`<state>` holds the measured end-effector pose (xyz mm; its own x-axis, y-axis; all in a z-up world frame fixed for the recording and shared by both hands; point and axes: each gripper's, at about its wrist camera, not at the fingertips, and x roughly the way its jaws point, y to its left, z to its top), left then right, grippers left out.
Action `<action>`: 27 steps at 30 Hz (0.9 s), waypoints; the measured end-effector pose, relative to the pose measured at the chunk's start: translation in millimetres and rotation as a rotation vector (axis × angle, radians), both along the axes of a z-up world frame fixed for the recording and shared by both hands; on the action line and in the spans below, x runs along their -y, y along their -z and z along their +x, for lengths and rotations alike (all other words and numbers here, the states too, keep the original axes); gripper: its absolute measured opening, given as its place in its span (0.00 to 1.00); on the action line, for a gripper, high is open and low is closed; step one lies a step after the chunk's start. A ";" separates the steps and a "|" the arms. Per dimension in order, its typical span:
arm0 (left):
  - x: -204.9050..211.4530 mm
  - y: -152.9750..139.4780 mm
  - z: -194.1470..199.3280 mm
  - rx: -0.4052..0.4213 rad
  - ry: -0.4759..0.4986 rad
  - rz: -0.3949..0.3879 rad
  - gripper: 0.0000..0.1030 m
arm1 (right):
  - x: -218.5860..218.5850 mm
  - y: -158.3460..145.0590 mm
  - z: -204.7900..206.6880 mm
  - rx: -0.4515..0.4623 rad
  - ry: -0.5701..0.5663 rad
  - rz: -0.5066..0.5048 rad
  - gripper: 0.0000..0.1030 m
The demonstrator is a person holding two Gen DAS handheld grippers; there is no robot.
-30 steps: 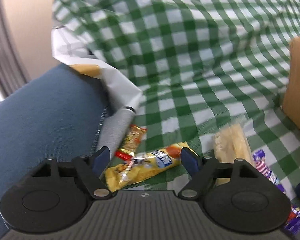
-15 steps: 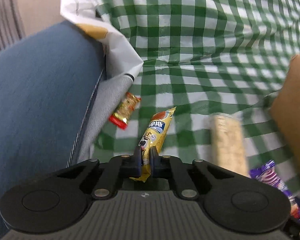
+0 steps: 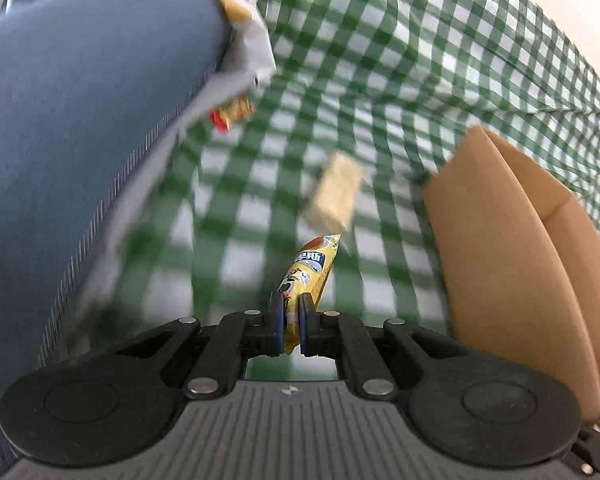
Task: Organize snacks
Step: 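Grasp the purple candy bar with the right tool while the left tool grasps the yellow snack stick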
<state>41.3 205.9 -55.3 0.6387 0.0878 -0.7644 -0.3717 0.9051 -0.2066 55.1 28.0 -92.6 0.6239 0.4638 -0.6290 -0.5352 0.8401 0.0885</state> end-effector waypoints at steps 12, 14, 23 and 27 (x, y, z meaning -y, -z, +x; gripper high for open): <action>18.4 12.9 -39.1 -0.070 -0.032 -0.093 0.27 | 17.8 8.8 -45.0 -0.035 -0.083 -0.029 0.37; 23.3 13.6 -36.6 -0.071 -0.021 -0.056 0.38 | 17.1 10.8 -44.8 -0.018 -0.088 -0.038 0.40; 35.4 19.8 -29.5 -0.070 0.037 0.018 0.38 | 11.0 20.7 -34.0 -0.019 -0.111 -0.009 0.45; 35.6 23.8 -26.3 -0.077 0.044 0.017 0.38 | 10.0 26.1 -29.7 -0.038 -0.097 -0.014 0.45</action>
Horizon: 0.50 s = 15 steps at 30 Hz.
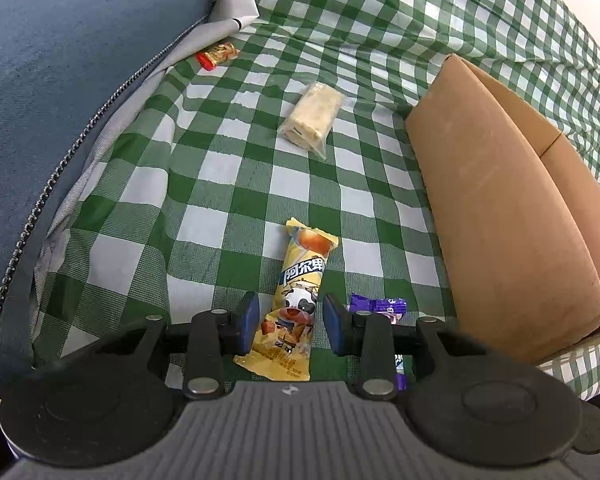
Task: Organize snacks
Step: 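Grasp the purple candy bar with the right tool while the left tool grasps the yellow snack stick, then lift the purple bar and yellow stick up toward the box with both tools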
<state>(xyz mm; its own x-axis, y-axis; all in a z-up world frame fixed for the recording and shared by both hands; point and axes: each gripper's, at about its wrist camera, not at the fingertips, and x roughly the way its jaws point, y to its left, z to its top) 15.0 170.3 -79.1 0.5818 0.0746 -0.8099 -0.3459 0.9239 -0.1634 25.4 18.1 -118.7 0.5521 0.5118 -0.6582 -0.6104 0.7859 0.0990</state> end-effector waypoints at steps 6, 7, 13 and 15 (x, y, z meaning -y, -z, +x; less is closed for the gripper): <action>0.8 4.2 3.8 -0.012 0.008 0.008 0.37 | -0.3 1.7 1.0 0.007 -0.005 -0.010 0.23; 0.5 4.6 4.0 -0.015 0.006 0.009 0.37 | 0.5 1.4 1.2 0.008 0.001 -0.009 0.21; 3.0 -0.7 2.9 0.013 0.029 0.027 0.11 | 5.1 -3.7 -1.6 0.018 0.024 0.001 0.17; 3.8 -4.6 1.0 0.027 0.030 0.035 0.11 | 3.9 -4.4 -3.4 0.026 0.025 -0.009 0.17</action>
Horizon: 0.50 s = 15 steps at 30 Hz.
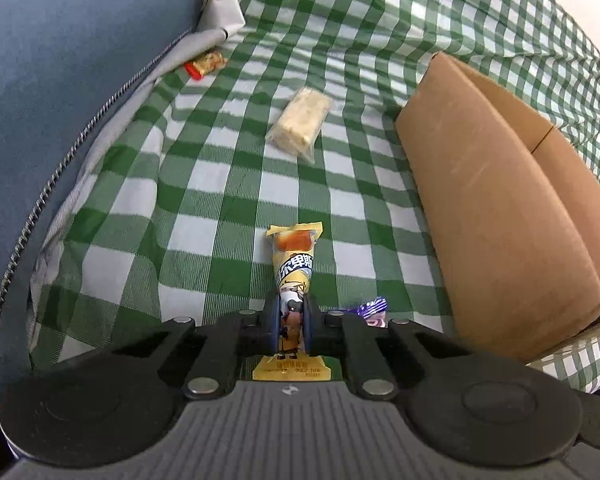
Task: Organize snacks
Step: 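Lift the purple bar and yellow stick up toward the box with both tools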
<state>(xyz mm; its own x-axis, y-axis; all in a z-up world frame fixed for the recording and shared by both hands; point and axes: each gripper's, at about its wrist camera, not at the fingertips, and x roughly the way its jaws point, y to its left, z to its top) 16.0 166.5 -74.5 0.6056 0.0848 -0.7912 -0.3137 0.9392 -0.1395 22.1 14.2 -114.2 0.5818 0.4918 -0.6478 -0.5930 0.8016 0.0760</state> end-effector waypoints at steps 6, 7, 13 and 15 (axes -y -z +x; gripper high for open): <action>-2.4 4.4 2.7 -0.037 0.004 -0.009 0.12 | -0.7 3.5 1.1 -0.017 0.014 -0.019 0.18; -2.7 5.8 3.7 -0.042 0.003 -0.013 0.12 | -0.3 3.7 2.2 -0.023 0.016 -0.014 0.20; -1.6 8.3 5.4 -0.045 0.003 -0.009 0.12 | -2.1 6.4 4.6 -0.045 0.017 -0.012 0.25; -2.2 9.3 5.6 -0.046 0.002 -0.010 0.12 | -2.8 7.1 5.0 -0.046 0.016 -0.014 0.25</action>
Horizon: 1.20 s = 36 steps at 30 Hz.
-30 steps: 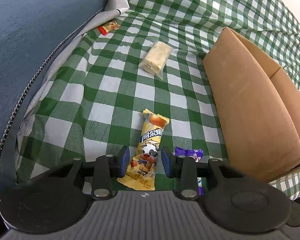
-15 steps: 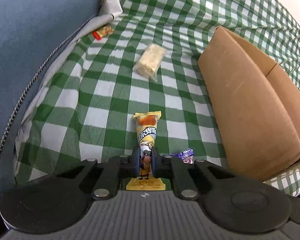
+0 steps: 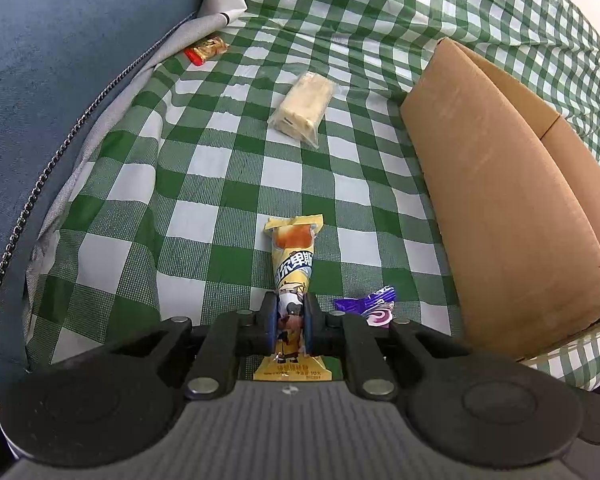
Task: Organize snacks
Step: 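Lift the purple bar and yellow stick up toward the box with both tools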
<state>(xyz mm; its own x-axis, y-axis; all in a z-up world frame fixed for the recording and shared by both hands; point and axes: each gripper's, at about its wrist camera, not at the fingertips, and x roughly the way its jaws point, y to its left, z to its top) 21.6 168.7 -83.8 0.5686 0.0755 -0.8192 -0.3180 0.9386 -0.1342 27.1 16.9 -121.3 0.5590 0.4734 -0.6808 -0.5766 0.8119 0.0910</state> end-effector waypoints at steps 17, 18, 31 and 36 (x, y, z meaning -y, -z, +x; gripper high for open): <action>0.9 0.9 -0.3 0.001 -0.010 0.016 0.13 | 2.6 -4.0 -4.2 0.030 0.017 -0.005 0.18; 1.2 1.3 -0.3 -0.002 -0.009 0.014 0.13 | 2.2 -3.2 -4.0 0.026 0.017 -0.009 0.18; 2.5 4.3 2.3 -0.011 0.003 0.026 0.13 | 2.3 3.4 4.0 -0.021 0.035 0.015 0.30; 3.8 5.0 1.9 -0.009 0.006 0.032 0.13 | -1.4 3.8 1.5 -0.005 0.025 0.006 0.21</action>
